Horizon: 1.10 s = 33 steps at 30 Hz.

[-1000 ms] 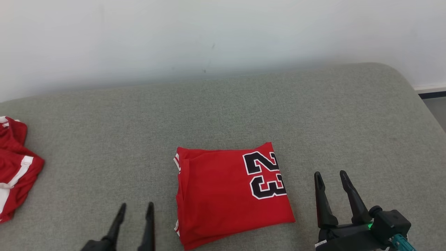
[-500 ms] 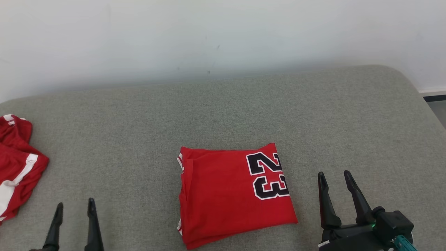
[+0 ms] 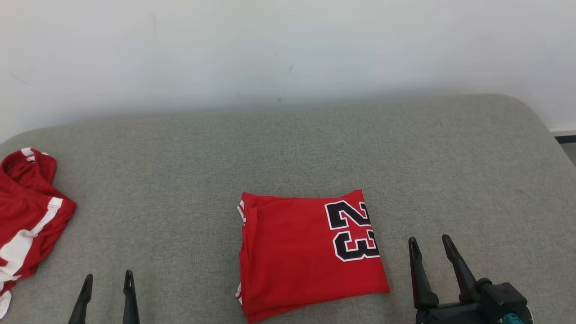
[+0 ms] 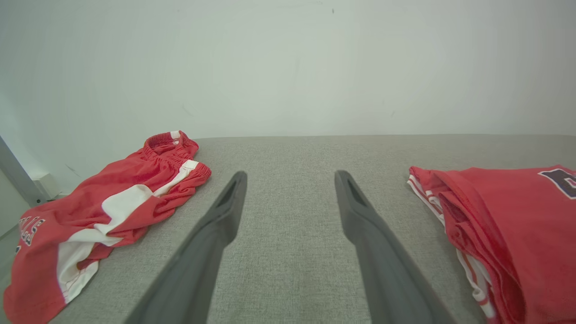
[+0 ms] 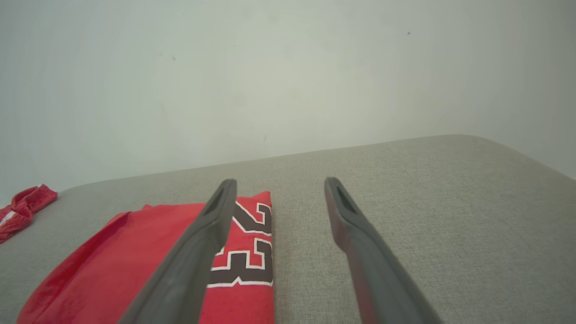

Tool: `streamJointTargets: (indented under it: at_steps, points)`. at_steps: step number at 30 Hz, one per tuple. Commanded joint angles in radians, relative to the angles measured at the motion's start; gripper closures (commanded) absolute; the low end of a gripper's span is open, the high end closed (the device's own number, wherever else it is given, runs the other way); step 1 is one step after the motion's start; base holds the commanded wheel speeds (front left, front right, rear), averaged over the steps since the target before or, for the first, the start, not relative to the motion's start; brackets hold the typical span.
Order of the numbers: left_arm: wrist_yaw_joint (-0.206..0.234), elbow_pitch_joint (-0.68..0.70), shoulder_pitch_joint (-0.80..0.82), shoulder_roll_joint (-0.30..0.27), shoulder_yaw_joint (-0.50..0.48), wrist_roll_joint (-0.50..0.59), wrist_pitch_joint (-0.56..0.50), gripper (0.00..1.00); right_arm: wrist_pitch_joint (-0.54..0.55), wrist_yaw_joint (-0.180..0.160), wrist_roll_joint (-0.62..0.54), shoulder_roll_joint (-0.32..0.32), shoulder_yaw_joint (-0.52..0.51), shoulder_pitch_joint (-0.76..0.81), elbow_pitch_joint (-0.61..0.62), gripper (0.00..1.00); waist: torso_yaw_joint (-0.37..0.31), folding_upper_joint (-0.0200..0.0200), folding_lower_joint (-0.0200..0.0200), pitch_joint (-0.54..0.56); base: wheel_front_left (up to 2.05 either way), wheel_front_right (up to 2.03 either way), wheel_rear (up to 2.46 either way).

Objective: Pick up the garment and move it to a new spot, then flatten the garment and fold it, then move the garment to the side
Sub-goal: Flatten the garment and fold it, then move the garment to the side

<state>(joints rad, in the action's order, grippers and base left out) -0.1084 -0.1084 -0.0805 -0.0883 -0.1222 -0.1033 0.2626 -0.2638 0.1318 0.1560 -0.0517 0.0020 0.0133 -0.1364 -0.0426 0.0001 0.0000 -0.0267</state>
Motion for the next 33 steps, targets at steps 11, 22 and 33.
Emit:
streamJointTargets:
  at_steps: [11,22,33]
  points:
    - [-0.015,-0.004,-0.021,0.005,0.008,0.017,0.003,0.00,-0.001,-0.002,-0.026,0.003,0.017,0.016,-0.037,0.00,0.029,-0.0001,0.0000,0.024,0.00,0.00,0.00]
    - [-0.022,0.004,-0.034,0.011,0.014,0.016,0.003,0.00,-0.001,-0.002,-0.025,0.003,0.020,0.020,-0.055,0.00,0.028,-0.0001,0.0000,0.033,0.00,0.00,0.00]
    - [-0.023,0.004,-0.035,0.021,0.017,0.027,0.003,0.00,-0.001,-0.002,-0.030,0.003,0.016,0.023,-0.060,0.00,0.026,-0.0001,0.0000,0.034,0.00,0.00,0.00]
